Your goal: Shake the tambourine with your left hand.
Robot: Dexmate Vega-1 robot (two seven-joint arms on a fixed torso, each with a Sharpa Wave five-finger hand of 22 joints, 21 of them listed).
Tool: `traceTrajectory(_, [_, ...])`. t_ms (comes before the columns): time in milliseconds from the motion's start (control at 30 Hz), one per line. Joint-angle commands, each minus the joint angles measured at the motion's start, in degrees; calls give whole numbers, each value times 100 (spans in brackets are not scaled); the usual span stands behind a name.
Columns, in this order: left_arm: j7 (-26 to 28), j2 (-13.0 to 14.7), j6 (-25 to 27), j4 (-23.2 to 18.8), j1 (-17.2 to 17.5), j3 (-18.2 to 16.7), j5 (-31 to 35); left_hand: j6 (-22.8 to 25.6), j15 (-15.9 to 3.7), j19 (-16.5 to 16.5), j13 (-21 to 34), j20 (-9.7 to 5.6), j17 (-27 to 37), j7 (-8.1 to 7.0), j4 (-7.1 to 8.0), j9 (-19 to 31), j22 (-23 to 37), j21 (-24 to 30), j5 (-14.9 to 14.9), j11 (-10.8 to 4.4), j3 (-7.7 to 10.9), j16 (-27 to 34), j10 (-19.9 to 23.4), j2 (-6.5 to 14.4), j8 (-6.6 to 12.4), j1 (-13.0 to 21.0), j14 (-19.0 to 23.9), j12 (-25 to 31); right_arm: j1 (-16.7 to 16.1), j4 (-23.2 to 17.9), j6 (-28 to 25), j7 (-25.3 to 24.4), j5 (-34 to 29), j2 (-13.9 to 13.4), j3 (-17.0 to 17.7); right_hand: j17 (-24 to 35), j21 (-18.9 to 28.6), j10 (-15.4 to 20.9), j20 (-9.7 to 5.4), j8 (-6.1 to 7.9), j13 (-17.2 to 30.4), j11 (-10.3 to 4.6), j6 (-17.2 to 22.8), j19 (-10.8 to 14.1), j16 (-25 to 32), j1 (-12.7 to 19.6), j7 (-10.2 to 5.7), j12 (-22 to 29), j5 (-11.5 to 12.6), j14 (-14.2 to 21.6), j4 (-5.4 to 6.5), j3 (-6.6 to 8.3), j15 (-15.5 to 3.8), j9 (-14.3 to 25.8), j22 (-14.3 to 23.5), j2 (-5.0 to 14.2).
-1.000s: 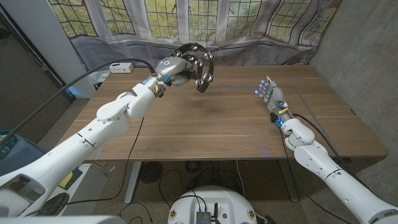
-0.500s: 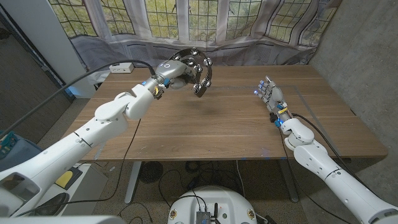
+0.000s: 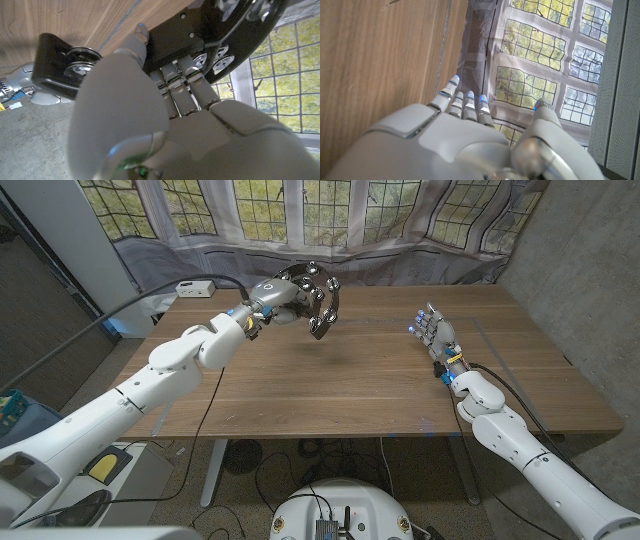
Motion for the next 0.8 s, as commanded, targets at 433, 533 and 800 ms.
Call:
traceTrajectory(433, [-787, 1, -284, 266, -388, 281, -351, 10, -462, -43, 332, 31, 281, 22, 23, 23, 4, 46, 25, -117, 63, 37, 161, 557, 38, 15, 476, -19, 23, 3, -62, -16, -20, -13, -18, 30, 3, 24, 0, 13, 26, 7, 45, 68, 2, 29, 24, -25, 13, 28, 2, -24, 19, 24, 23, 18])
traceTrajectory(533, [-886, 25, -350, 300, -440, 324, -350, -5, -457, -51, 333, 37, 284, 27, 16, 24, 4, 50, 27, -111, 70, 35, 144, 558, 32, 26, 470, -36, 29, -9, -74, -35, -12, -5, -14, 31, 3, 26, -2, 12, 26, 7, 43, 68, 3, 28, 21, -24, 13, 31, 3, -26, 16, 24, 23, 19])
traceTrajectory(800, [-1114, 47, -400, 395, -503, 407, -356, -20, -471, -56, 367, 37, 336, 14, 18, 45, 4, 64, 24, -124, 59, 71, 146, 566, 38, 30, 474, -40, 66, 32, -60, -8, -26, 7, -30, 30, 11, 54, -14, 11, 26, -1, 41, 92, 13, 36, 14, -13, 14, 59, 0, -26, 4, 24, 23, 23])
